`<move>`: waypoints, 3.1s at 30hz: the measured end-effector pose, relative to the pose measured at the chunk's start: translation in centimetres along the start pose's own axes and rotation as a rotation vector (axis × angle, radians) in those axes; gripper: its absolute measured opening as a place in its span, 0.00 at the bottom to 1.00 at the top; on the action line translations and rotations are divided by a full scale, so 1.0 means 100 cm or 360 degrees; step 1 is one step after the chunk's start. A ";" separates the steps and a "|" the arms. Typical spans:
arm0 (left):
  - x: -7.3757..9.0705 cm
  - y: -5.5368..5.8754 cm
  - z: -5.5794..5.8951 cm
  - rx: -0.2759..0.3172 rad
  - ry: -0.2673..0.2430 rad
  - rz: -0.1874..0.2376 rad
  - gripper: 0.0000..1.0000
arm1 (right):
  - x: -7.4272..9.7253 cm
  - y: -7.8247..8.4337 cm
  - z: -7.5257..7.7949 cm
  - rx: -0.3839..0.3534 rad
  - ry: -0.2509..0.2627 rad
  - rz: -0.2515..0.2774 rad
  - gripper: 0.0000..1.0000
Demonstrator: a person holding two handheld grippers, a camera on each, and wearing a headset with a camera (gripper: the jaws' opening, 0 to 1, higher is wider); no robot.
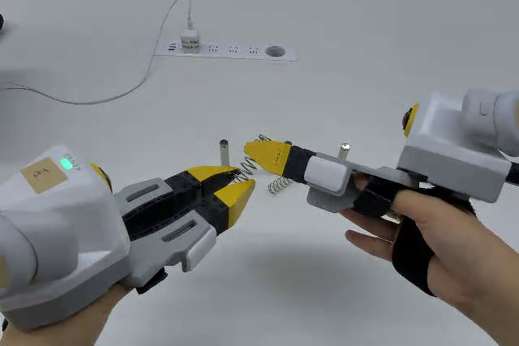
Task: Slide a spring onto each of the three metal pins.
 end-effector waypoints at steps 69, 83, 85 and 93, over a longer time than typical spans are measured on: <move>0.005 0.053 -0.006 -0.0120 -0.0131 -0.0417 0.62 | -0.083 -0.032 0.071 0.0912 0.0408 -0.0114 0.11; 0.006 0.056 -0.009 -0.0084 -0.0141 -0.0434 0.68 | -0.088 -0.020 0.077 0.1054 0.0438 -0.0191 0.11; 0.006 0.055 -0.009 -0.0082 -0.0143 -0.0432 0.68 | -0.088 -0.016 0.078 0.1096 0.0443 -0.0222 0.11; 0.006 0.056 -0.009 -0.0079 -0.0151 -0.0441 0.68 | -0.091 -0.013 0.084 0.1113 0.0473 -0.0238 0.12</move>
Point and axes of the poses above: the centre of the closed fingertips' face, and the gripper's own axes: x roughly backward along the fingers, z roughly to its right, y roughly out of its underside, the point moved 3 cm from there along x, roughly backward along the fingers, and after that the axes turned 3 degrees about -z, right-handed, at the moved point
